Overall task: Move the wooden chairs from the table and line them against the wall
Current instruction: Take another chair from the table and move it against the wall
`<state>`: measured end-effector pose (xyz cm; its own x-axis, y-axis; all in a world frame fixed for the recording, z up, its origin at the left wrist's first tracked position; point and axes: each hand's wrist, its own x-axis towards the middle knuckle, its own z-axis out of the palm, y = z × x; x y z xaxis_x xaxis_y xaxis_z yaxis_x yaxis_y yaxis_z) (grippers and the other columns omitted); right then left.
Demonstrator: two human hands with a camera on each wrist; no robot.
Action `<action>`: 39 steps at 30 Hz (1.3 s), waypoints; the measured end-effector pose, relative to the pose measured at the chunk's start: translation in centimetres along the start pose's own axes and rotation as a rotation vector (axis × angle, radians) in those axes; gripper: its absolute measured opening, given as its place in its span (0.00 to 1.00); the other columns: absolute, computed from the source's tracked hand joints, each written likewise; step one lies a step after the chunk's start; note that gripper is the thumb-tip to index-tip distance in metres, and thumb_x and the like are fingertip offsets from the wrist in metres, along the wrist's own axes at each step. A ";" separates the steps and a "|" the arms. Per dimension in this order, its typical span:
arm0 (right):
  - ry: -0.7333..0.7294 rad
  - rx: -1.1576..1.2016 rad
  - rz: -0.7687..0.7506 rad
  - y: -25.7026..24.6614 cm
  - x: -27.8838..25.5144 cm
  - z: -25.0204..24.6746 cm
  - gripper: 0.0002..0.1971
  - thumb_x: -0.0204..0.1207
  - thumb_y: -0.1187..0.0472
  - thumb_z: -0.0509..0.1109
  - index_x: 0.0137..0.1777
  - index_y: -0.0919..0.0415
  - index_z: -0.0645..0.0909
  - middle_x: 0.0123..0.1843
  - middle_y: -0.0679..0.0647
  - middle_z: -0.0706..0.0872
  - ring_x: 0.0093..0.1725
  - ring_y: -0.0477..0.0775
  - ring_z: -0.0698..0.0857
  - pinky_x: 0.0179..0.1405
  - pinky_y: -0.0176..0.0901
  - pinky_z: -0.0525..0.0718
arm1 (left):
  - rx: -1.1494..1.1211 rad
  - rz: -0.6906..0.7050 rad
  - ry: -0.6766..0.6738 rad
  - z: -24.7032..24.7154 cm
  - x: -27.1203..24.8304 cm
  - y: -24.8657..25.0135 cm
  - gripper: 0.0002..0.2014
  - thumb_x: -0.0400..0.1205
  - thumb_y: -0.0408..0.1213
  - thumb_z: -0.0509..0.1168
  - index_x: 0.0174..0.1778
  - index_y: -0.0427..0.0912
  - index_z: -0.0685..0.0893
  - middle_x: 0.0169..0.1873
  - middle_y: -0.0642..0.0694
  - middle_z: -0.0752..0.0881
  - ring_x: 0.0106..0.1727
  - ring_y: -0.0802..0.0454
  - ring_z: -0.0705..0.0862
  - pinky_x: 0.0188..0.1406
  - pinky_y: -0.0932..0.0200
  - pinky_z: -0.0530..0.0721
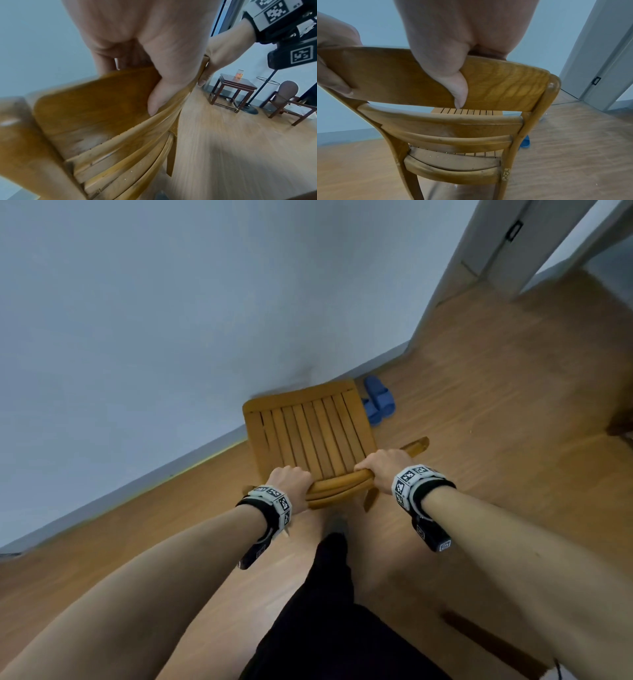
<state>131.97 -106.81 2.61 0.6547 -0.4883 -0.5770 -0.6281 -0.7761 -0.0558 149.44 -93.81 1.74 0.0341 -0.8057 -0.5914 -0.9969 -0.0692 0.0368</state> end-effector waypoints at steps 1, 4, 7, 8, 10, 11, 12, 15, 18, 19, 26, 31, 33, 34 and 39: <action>0.008 -0.002 -0.008 0.6 1.0 -0.4 0.17 0.82 0.64 0.63 0.53 0.38 0.86 0.52 0.45 0.86 0.50 0.53 0.85 0.41 0.45 0.75 | -0.003 -0.008 -0.002 -0.4 1.0 -0.3 0.04 0.80 0.41 0.65 0.42 0.47 0.77 0.40 0.48 0.81 0.43 0.44 0.82 0.41 0.52 0.81; 0.021 -0.025 -0.036 2.3 3.9 -1.8 0.21 0.85 0.64 0.62 0.62 0.35 0.86 0.59 0.46 0.87 0.57 0.55 0.85 0.48 0.45 0.77 | -0.030 -0.035 -0.023 -1.7 3.7 -1.1 0.03 0.80 0.37 0.66 0.45 0.47 0.77 0.41 0.48 0.79 0.42 0.46 0.78 0.42 0.52 0.79; -0.014 -0.071 -0.091 4.2 5.9 -2.6 0.22 0.84 0.64 0.62 0.65 0.34 0.83 0.61 0.45 0.88 0.57 0.54 0.85 0.52 0.44 0.77 | -0.048 -0.016 -0.057 -2.6 5.5 -0.8 0.07 0.79 0.41 0.71 0.43 0.47 0.77 0.40 0.49 0.78 0.44 0.45 0.80 0.39 0.53 0.78; -0.033 -0.085 -0.093 4.9 6.3 -2.8 0.23 0.84 0.64 0.63 0.68 0.33 0.82 0.62 0.45 0.88 0.58 0.54 0.85 0.54 0.44 0.76 | -0.051 -0.001 -0.064 -2.8 6.1 -0.5 0.07 0.78 0.42 0.71 0.44 0.47 0.78 0.40 0.48 0.79 0.45 0.45 0.82 0.39 0.53 0.78; -0.037 -0.129 -0.091 6.4 7.0 -3.7 0.25 0.85 0.64 0.63 0.73 0.33 0.79 0.66 0.45 0.87 0.62 0.53 0.85 0.59 0.45 0.76 | -0.055 0.014 -0.048 -3.3 7.5 0.1 0.05 0.79 0.41 0.69 0.47 0.45 0.82 0.43 0.47 0.81 0.47 0.44 0.83 0.39 0.53 0.78; -0.036 -0.141 -0.090 7.2 7.3 -4.1 0.26 0.85 0.64 0.63 0.75 0.34 0.77 0.68 0.45 0.86 0.64 0.54 0.84 0.61 0.45 0.76 | -0.065 0.017 -0.048 -3.6 8.2 0.5 0.05 0.80 0.40 0.68 0.50 0.45 0.83 0.44 0.47 0.82 0.47 0.44 0.84 0.39 0.53 0.78; -0.030 -0.157 -0.089 8.0 7.5 -4.6 0.26 0.86 0.65 0.62 0.77 0.34 0.76 0.69 0.46 0.85 0.66 0.54 0.83 0.62 0.45 0.75 | -0.075 0.017 -0.052 -4.0 8.9 0.9 0.06 0.80 0.39 0.67 0.51 0.44 0.84 0.44 0.46 0.83 0.48 0.44 0.84 0.39 0.53 0.78; -0.032 -0.181 -0.081 9.9 8.2 -5.2 0.27 0.87 0.65 0.61 0.79 0.36 0.75 0.73 0.48 0.83 0.70 0.55 0.80 0.66 0.45 0.73 | -0.081 0.007 -0.061 -4.9 10.9 2.0 0.05 0.81 0.38 0.66 0.50 0.44 0.84 0.42 0.47 0.81 0.48 0.43 0.84 0.39 0.53 0.78; -0.041 -0.171 -0.064 11.2 8.7 -5.1 0.27 0.87 0.64 0.62 0.80 0.35 0.74 0.74 0.49 0.82 0.70 0.56 0.80 0.66 0.45 0.74 | -0.073 0.009 -0.073 -5.1 12.1 2.6 0.06 0.80 0.38 0.67 0.51 0.43 0.84 0.41 0.46 0.78 0.49 0.42 0.84 0.38 0.52 0.77; -0.041 -0.164 -0.070 11.5 8.8 -5.1 0.26 0.87 0.63 0.62 0.79 0.35 0.74 0.73 0.49 0.83 0.69 0.57 0.80 0.65 0.46 0.74 | -0.072 0.010 -0.076 -4.9 12.3 2.7 0.06 0.80 0.39 0.68 0.50 0.43 0.84 0.41 0.46 0.79 0.48 0.42 0.84 0.38 0.52 0.78; -0.001 -0.143 -0.096 12.4 8.6 -3.2 0.24 0.86 0.62 0.64 0.77 0.36 0.77 0.70 0.47 0.85 0.67 0.56 0.81 0.65 0.45 0.73 | -0.088 -0.027 -0.085 -3.3 12.8 3.8 0.08 0.81 0.44 0.68 0.51 0.44 0.85 0.46 0.45 0.86 0.48 0.42 0.85 0.41 0.50 0.84; -0.010 -0.127 -0.129 13.1 8.6 0.4 0.25 0.83 0.64 0.63 0.73 0.36 0.80 0.66 0.44 0.87 0.63 0.54 0.83 0.68 0.48 0.76 | -0.046 -0.077 -0.073 -1.1 12.4 5.8 0.08 0.83 0.40 0.65 0.55 0.44 0.84 0.50 0.44 0.87 0.52 0.40 0.86 0.38 0.52 0.77; -0.014 -0.154 -0.182 13.6 8.4 2.3 0.26 0.81 0.65 0.65 0.73 0.37 0.80 0.66 0.43 0.87 0.64 0.53 0.83 0.69 0.50 0.75 | -0.029 -0.100 -0.075 0.1 12.0 7.3 0.09 0.82 0.37 0.64 0.57 0.43 0.83 0.51 0.43 0.87 0.54 0.39 0.86 0.38 0.52 0.75; 0.002 -0.159 -0.208 13.8 8.3 3.5 0.26 0.81 0.65 0.66 0.74 0.38 0.79 0.66 0.43 0.87 0.65 0.53 0.82 0.69 0.51 0.74 | -0.025 -0.116 -0.082 0.7 12.0 7.9 0.10 0.82 0.36 0.64 0.58 0.43 0.83 0.52 0.43 0.87 0.55 0.39 0.86 0.39 0.52 0.75; 0.090 -0.173 -0.255 14.7 8.0 5.5 0.20 0.80 0.64 0.68 0.68 0.43 0.83 0.63 0.48 0.87 0.64 0.57 0.81 0.67 0.54 0.74 | -0.151 -0.262 -0.018 2.3 11.6 9.6 0.04 0.82 0.41 0.67 0.48 0.47 0.79 0.47 0.46 0.84 0.48 0.41 0.85 0.38 0.51 0.77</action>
<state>125.68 -119.90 -7.24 0.8212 -0.2963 -0.4876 -0.3630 -0.9307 -0.0458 140.09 -102.48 -6.57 0.2861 -0.7381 -0.6111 -0.9325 -0.3612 -0.0004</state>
